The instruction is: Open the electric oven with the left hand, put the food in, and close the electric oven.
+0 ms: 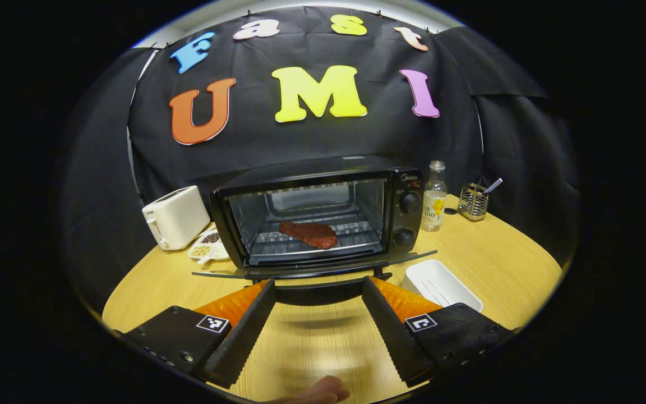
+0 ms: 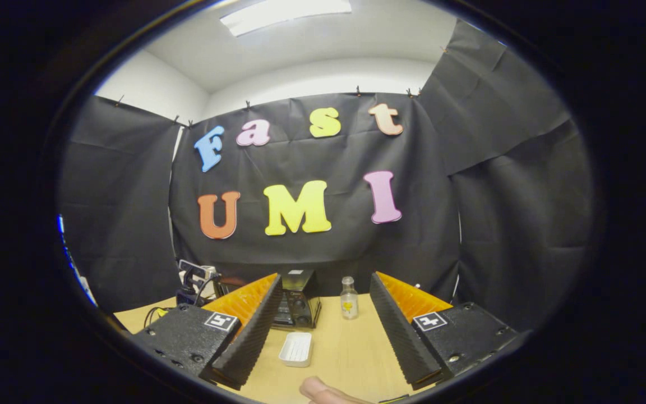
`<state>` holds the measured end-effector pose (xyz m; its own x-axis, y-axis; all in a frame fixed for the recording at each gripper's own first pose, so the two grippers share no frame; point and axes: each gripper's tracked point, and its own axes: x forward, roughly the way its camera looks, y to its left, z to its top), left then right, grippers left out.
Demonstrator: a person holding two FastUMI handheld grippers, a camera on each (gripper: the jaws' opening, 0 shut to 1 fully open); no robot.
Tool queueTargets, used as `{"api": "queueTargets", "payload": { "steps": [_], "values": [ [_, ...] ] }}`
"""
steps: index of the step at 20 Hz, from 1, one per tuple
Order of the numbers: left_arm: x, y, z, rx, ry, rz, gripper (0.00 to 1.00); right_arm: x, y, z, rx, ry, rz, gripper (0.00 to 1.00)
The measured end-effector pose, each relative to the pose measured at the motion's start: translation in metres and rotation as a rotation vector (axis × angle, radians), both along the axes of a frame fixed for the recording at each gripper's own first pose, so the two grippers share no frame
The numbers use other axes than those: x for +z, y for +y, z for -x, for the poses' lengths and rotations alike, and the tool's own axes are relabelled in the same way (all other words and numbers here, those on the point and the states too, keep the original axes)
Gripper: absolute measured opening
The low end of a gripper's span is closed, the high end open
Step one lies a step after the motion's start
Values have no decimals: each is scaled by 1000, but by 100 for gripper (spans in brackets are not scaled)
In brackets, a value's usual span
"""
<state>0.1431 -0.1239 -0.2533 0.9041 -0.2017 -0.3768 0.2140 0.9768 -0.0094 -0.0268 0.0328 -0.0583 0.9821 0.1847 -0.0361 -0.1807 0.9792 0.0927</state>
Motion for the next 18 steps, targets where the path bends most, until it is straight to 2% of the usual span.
{"api": "queueTargets", "payload": {
  "steps": [7, 10, 11, 14, 18],
  "values": [
    [22, 3, -35, 20, -48, 36, 98, -2, -5, 7, -4, 25, -28, 99],
    [21, 15, -63, 62, -64, 19, 96, 3, 0, 16, 14, 14, -27, 96],
    [17, 18, -67, 71, -51, 20, 96, 4, 0, 17, 9, 12, -27, 99],
    [20, 27, -69, 91, -45, 24, 96, 3, 2, 24, 0, 17, -34, 96],
    [40, 34, -47, 88, -63, 55, 97, 0, -1, 25, -14, 38, -37, 99]
  ]
}}
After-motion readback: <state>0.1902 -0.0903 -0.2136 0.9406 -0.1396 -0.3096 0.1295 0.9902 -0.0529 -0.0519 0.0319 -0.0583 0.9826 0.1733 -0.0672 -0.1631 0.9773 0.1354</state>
